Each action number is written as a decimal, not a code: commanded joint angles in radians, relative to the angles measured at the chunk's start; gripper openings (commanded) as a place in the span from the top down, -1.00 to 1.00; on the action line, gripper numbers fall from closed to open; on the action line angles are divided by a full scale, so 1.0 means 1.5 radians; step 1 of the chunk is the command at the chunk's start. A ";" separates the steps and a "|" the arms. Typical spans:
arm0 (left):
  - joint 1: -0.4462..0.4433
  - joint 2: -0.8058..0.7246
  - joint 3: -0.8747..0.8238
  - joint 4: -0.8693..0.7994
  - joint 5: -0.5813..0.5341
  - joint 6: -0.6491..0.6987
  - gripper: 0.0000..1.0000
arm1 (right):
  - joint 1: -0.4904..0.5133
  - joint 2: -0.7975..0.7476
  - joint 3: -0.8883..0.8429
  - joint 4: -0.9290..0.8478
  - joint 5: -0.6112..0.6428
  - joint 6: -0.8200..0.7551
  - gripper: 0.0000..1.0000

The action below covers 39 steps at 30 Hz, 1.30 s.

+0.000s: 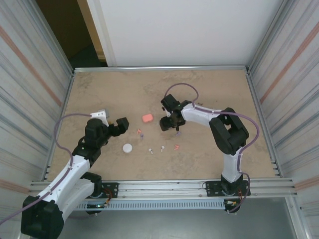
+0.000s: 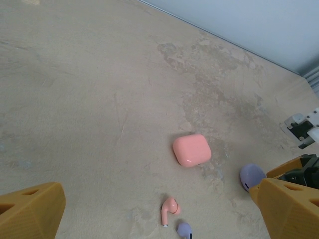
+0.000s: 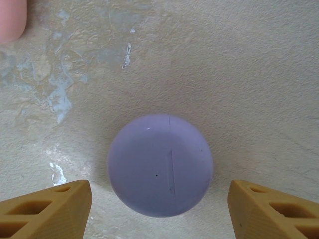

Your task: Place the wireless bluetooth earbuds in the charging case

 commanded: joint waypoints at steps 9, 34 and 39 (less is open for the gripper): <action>-0.003 -0.012 0.002 -0.006 -0.018 0.010 -0.97 | 0.005 0.032 0.031 0.003 0.003 0.001 -0.35; -0.002 -0.046 0.051 -0.063 0.028 0.045 -0.97 | 0.018 -0.146 -0.082 0.136 0.018 -0.136 0.02; -0.003 -0.064 0.091 -0.090 0.093 0.064 -0.97 | 0.031 -0.262 -0.157 0.233 -0.014 -0.249 0.02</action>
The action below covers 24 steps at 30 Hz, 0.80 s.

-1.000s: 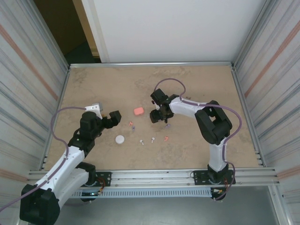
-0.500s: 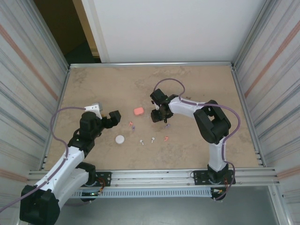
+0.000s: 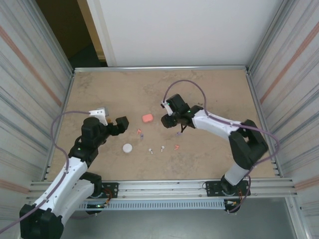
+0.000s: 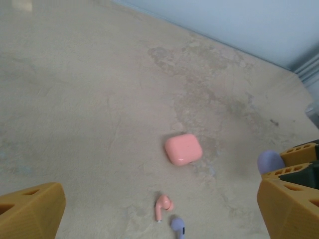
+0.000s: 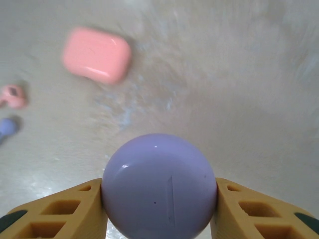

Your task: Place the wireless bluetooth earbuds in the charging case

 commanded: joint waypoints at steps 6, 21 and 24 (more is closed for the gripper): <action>-0.004 -0.021 0.102 -0.067 0.148 0.045 -0.95 | 0.028 -0.180 -0.093 0.160 -0.073 -0.217 0.02; -0.057 0.015 0.166 -0.022 0.310 0.011 -0.80 | 0.072 -0.308 -0.129 0.186 -0.085 -0.366 0.01; -0.085 0.036 0.177 -0.003 0.306 0.011 -0.75 | 0.083 -0.309 -0.130 0.185 -0.073 -0.374 0.01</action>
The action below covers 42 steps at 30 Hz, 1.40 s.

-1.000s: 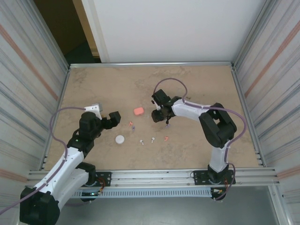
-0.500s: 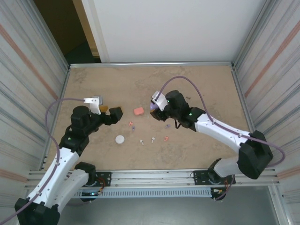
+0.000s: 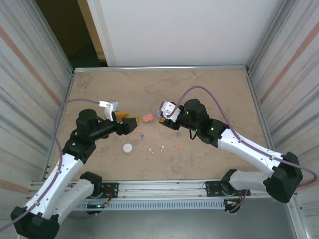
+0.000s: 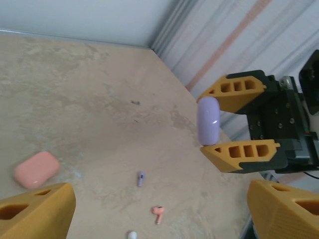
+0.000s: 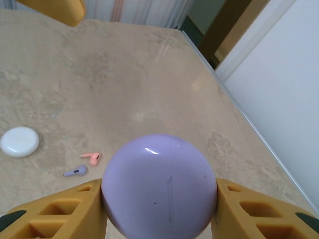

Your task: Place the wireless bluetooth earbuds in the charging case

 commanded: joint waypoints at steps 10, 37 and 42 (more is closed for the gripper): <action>-0.094 0.112 0.079 0.052 0.013 0.007 -0.57 | 0.033 -0.022 -0.014 0.012 0.022 -0.037 0.01; -0.158 0.259 0.100 0.144 0.043 -0.018 0.05 | 0.039 -0.028 -0.032 0.041 0.039 -0.038 0.02; -0.160 0.263 0.087 0.162 0.052 -0.027 0.14 | 0.037 -0.030 -0.035 0.045 0.046 -0.038 0.01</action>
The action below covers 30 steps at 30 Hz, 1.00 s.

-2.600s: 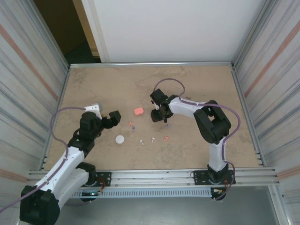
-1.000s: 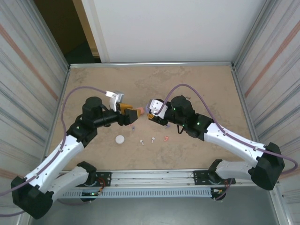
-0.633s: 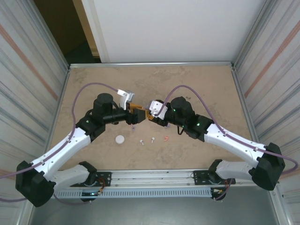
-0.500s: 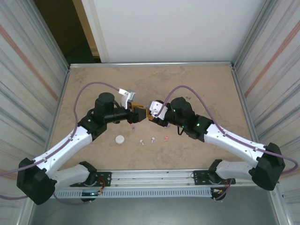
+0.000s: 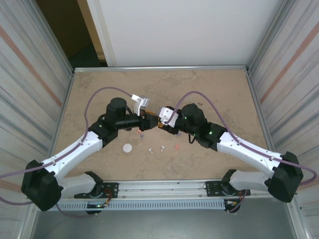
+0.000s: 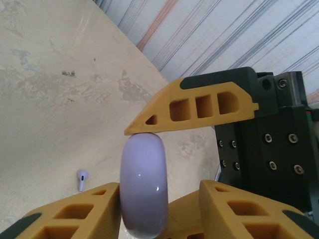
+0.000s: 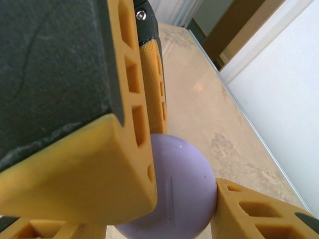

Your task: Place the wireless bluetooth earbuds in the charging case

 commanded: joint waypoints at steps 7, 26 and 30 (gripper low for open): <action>-0.004 0.009 -0.005 0.035 0.023 -0.008 0.24 | 0.003 -0.026 -0.007 0.035 0.003 -0.003 0.01; -0.004 -0.015 -0.023 0.051 0.003 0.004 0.67 | -0.031 -0.040 -0.007 0.027 -0.057 0.051 -0.19; -0.004 -0.040 -0.039 0.071 -0.024 0.018 0.74 | -0.046 -0.049 -0.011 0.019 -0.090 0.079 -0.41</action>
